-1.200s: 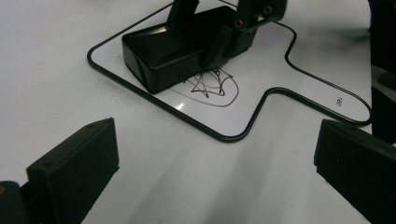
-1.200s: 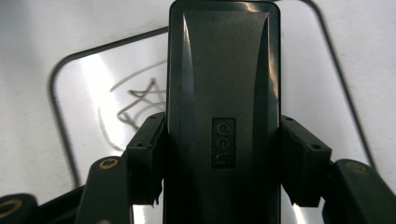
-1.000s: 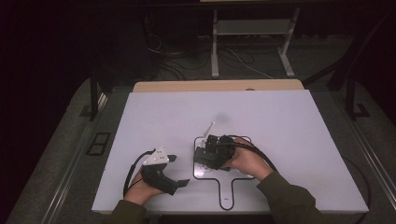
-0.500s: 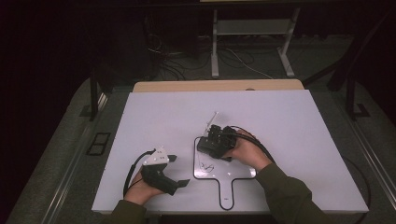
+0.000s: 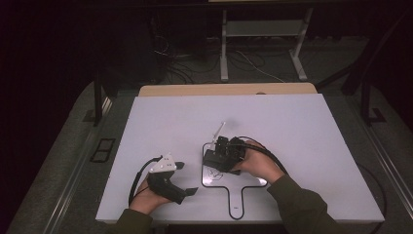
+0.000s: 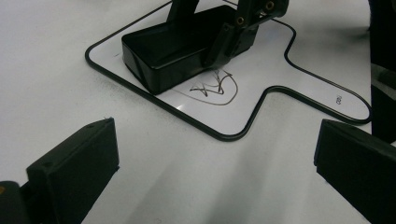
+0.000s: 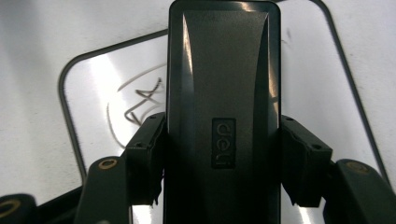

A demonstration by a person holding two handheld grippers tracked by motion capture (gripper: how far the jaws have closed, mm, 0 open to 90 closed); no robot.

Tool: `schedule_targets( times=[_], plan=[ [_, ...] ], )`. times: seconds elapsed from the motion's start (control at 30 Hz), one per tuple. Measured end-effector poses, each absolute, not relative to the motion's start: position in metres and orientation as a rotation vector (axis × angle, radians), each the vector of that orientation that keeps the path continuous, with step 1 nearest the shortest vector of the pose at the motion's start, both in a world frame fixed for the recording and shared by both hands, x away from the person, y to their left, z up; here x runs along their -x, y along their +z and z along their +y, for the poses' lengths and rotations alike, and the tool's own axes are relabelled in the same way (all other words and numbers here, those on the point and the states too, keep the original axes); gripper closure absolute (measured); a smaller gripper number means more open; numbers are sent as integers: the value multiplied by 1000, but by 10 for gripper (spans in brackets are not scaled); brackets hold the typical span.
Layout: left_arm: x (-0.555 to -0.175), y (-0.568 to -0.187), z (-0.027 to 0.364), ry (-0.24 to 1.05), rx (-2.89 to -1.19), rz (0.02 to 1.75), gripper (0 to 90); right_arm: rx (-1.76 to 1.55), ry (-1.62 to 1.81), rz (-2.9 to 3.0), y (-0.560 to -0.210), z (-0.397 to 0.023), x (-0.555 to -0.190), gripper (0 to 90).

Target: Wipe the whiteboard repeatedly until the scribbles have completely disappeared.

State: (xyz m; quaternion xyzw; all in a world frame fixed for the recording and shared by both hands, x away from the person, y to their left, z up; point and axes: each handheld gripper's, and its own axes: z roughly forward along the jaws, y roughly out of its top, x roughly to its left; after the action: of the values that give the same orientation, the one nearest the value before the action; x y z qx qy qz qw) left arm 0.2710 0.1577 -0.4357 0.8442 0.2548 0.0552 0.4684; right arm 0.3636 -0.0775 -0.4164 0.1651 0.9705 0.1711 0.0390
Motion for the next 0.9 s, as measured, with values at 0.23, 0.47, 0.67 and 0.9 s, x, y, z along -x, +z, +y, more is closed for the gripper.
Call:
schedule_targets(
  times=[0.23,0.47,0.67,0.9],
  plan=[
    [-271,-436,158,136,-2067,626,0,-498,546,2991,-416,-80,-359,380],
    [-271,-436,158,137,-2067,625,0,-450,537,2997,-414,-78,-351,386],
    [-270,-435,157,136,-2066,626,0,-416,493,2980,-413,-73,-345,389],
    [-271,-436,157,135,-2071,623,0,-458,473,2951,-413,-75,-350,390]
  ],
)
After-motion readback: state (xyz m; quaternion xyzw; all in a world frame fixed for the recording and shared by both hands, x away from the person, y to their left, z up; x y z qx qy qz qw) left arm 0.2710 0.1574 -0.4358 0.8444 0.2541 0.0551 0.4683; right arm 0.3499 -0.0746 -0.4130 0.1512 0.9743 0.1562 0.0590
